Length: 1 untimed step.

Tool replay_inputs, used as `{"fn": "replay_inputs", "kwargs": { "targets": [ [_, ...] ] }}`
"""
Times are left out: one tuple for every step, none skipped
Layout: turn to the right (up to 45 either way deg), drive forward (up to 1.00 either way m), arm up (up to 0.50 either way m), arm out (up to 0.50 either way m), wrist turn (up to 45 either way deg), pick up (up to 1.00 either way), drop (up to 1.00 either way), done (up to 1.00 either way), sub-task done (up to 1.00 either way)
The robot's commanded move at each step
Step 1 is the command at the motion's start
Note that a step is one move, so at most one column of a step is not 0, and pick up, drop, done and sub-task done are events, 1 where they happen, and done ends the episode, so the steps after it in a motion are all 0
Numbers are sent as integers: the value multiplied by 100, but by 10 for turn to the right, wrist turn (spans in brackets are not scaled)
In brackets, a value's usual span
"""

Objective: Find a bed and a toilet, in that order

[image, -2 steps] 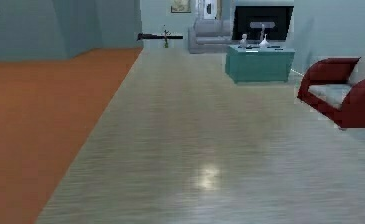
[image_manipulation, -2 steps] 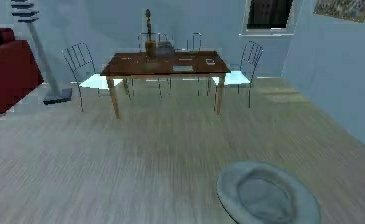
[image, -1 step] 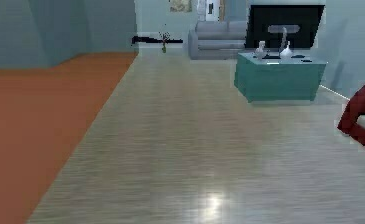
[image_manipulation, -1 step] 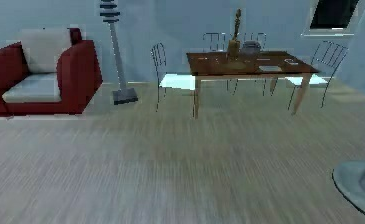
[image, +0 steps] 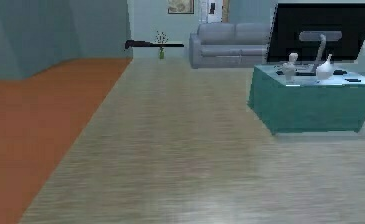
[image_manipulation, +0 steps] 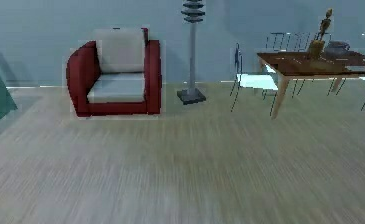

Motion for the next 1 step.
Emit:
{"fn": "replay_inputs", "kwargs": {
  "targets": [
    [0, 100, 0, 0, 0, 0, 0, 0, 0]
  ]
}}
